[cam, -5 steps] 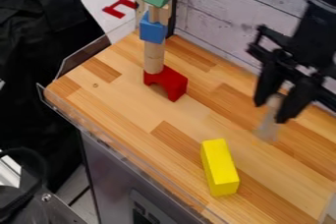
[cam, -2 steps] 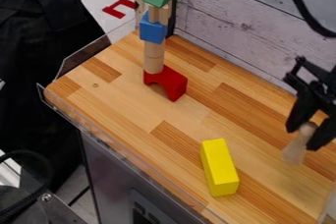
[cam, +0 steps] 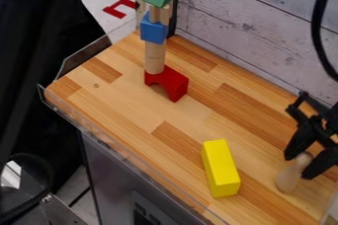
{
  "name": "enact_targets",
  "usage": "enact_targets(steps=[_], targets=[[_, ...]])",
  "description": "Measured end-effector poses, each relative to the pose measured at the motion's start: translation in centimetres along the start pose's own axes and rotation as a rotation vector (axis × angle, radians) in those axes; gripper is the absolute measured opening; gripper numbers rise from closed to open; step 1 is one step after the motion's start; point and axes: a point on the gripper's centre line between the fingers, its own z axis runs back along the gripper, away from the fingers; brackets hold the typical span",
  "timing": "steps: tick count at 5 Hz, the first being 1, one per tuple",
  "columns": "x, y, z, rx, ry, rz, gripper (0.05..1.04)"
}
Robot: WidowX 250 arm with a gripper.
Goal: Take the cylinder and place it on the other side of the table
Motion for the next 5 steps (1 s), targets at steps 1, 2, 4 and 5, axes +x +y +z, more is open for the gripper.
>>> enact_targets(steps=[1, 2, 4, 5], targets=[[0.1, 0.1, -0.4, -0.034, 0.003, -0.002, 0.333], [0.0, 0.6, -0.8, -0.077, 0.017, 0.01, 0.381], [-1.1, 2.2, -0.6, -0.079, 0.013, 0.073, 0.967], [-2.4, 3.3, 3.1, -0.087, -0.089, 0.119, 0.999]])
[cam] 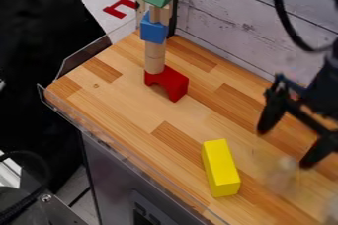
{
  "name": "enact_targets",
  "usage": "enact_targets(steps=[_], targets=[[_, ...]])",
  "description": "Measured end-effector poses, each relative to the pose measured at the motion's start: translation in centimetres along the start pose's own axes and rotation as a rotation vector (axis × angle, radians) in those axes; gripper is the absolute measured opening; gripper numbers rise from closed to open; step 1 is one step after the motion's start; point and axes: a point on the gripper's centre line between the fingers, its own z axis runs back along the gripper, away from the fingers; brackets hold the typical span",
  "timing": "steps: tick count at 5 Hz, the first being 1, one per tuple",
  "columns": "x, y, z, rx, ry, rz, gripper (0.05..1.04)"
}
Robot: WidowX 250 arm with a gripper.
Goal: Take the cylinder and place it on the other side of the table
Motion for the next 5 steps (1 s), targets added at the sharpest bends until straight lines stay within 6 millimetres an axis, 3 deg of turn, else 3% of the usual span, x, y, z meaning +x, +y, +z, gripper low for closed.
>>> enact_targets(steps=[1, 2, 3, 4, 5], targets=[[-1.6, 0.9, 3.9, -0.021, -0.085, 0.018, 0.999], [-3.6, 2.2, 6.4, -0.036, -0.116, 0.035, 0.999], [-5.0, 4.3, 5.5, -0.044, -0.092, 0.082, 0.999], [-5.5, 7.2, 2.4, -0.071, -0.063, 0.137, 0.999], [-5.4, 8.2, 1.7, -0.08, -0.068, 0.136, 0.999]])
